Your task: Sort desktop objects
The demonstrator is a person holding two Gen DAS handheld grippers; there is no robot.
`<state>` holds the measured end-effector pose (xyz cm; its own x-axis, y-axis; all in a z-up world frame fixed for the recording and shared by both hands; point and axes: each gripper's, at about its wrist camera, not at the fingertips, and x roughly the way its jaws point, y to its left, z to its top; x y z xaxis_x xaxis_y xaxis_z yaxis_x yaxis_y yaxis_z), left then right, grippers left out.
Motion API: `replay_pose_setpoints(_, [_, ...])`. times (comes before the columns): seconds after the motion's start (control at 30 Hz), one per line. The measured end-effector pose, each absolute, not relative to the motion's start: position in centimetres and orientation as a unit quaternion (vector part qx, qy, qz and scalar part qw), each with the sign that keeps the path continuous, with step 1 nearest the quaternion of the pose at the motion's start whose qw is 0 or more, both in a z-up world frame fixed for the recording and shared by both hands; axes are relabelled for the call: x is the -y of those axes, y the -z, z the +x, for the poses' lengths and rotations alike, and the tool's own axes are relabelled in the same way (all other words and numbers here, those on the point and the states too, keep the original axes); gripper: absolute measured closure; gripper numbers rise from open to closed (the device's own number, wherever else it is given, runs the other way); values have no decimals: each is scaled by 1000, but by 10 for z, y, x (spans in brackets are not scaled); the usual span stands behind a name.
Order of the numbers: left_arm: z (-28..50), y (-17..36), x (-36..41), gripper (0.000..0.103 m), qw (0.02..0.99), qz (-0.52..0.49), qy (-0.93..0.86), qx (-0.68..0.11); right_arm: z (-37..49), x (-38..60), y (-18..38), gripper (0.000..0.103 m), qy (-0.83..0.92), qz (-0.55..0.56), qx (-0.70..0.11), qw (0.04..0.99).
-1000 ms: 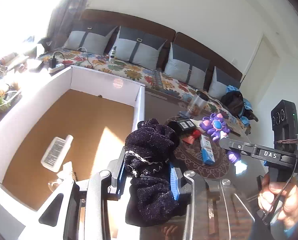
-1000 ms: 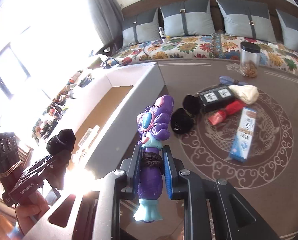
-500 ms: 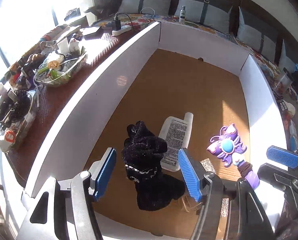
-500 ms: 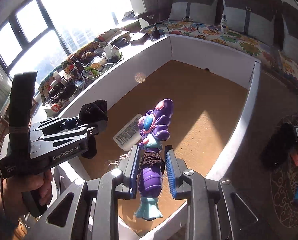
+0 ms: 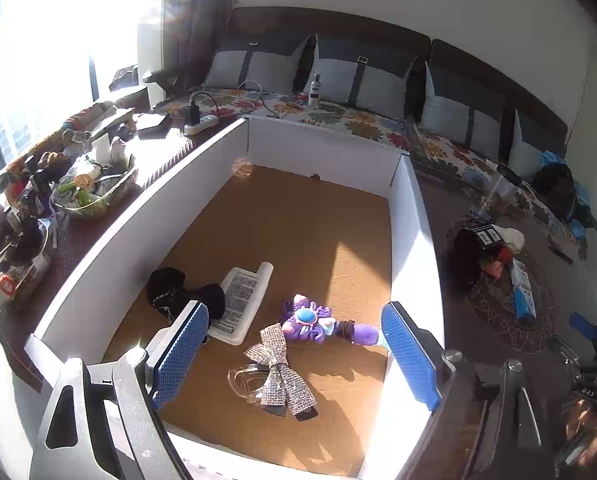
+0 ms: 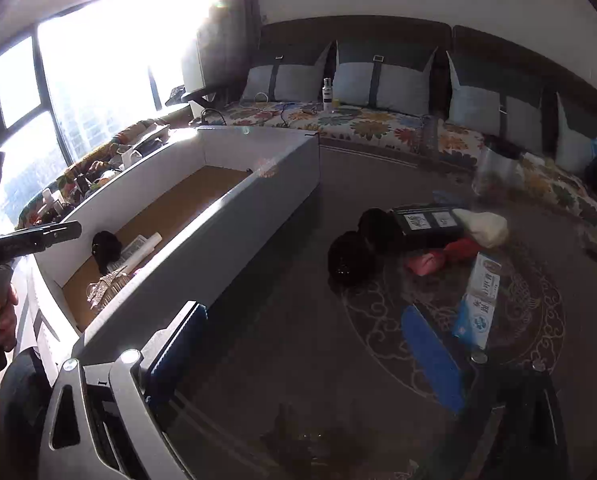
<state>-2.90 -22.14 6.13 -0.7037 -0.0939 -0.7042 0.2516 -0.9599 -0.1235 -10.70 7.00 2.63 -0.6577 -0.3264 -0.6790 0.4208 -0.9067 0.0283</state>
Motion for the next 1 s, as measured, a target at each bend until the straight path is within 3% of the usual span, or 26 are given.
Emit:
replay_pose_setpoints(0.1, [-24, -76, 167, 15, 38, 356, 928, -102, -102, -150, 14, 4, 914, 379, -90, 113])
replay_pose_setpoints(0.23, [-29, -74, 84, 14, -43, 363, 926, -93, -98, -242, 54, 5, 907, 417, -44, 23])
replay_pose_setpoints(0.33, [-46, -43, 25, 12, -83, 404, 907, -86, -109, -285, 55, 4, 899, 438, 31, -9])
replay_pose_setpoints(0.47, [-72, 13, -28, 12, -78, 446, 890, -48, -118, -301, 58, 5, 897, 440, 25, -39])
replay_pose_setpoints(0.63, [-105, 52, -53, 12, -56, 465, 883, -31, -118, -302, 62, 4, 902, 430, 10, -38])
replay_pose_setpoints(1.0, [-132, 76, -59, 12, -41, 454, 890, 8, -128, -293, 75, 4, 898, 439, 2, -17])
